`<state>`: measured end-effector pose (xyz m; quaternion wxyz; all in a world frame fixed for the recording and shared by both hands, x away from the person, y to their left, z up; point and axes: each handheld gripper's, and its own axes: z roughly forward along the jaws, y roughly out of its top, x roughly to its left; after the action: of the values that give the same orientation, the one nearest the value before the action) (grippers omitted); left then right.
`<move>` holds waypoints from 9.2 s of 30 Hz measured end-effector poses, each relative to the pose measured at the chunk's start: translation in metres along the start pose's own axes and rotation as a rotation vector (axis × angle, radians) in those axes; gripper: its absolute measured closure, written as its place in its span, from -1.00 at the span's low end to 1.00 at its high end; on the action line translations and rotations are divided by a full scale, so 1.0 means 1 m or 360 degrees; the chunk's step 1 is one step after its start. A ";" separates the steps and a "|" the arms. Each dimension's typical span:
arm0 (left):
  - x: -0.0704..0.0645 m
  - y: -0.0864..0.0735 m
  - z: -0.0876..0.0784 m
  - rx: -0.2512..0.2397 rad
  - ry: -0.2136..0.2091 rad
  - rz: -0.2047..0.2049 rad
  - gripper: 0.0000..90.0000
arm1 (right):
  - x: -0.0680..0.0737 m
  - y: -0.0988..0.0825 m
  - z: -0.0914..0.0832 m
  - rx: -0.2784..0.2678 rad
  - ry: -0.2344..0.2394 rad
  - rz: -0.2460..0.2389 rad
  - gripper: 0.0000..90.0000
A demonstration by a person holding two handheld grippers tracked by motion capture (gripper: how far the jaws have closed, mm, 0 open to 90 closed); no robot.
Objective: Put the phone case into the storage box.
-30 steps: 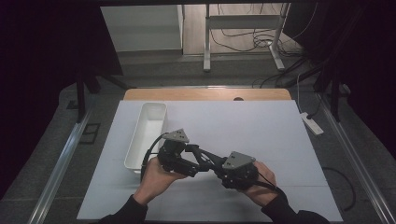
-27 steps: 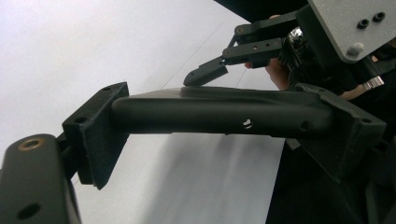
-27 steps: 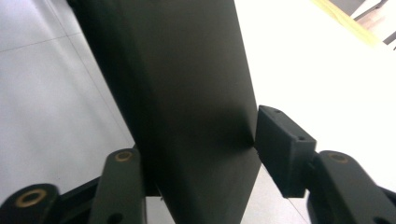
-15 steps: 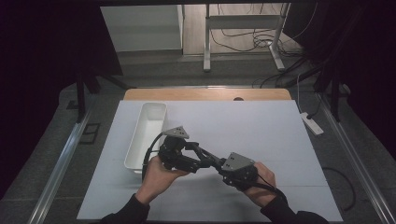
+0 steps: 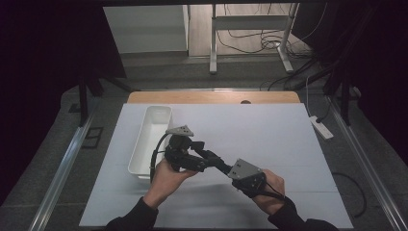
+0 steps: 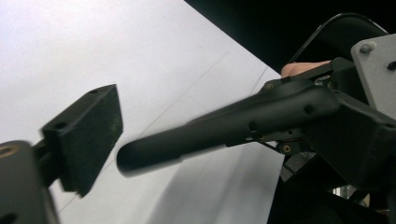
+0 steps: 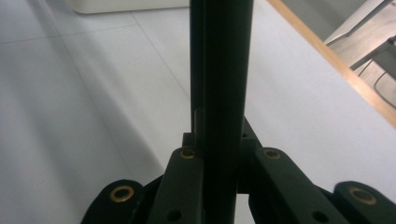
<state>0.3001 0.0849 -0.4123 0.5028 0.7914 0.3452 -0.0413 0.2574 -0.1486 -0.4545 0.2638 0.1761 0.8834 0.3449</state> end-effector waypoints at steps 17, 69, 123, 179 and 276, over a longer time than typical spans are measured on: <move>0.004 -0.014 -0.013 0.0048 0.0169 0.0263 -1.00 | -0.019 -0.009 -0.002 -0.0006 0.0313 0.0237 0.91; 0.006 -0.028 -0.029 0.0004 0.0061 0.0265 0.39 | -0.021 -0.017 -0.006 -0.0135 0.0609 0.0329 0.91; 0.009 -0.021 -0.037 0.0032 0.0076 0.0205 0.89 | -0.018 -0.018 0.000 0.0008 0.0468 0.0345 -0.26; 0.034 0.014 -0.099 0.0046 0.0287 0.0240 0.89 | -0.040 -0.076 -0.041 0.0097 0.0215 0.0553 -1.00; 0.137 0.046 -0.178 0.0104 0.0774 0.0101 0.89 | -0.047 -0.122 -0.100 0.0216 0.0064 0.0901 -1.00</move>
<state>0.3807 0.2897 -0.3465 0.3802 0.8042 0.4297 0.1551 0.2204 -0.3091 -0.4615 0.1272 0.4260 0.8252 0.3483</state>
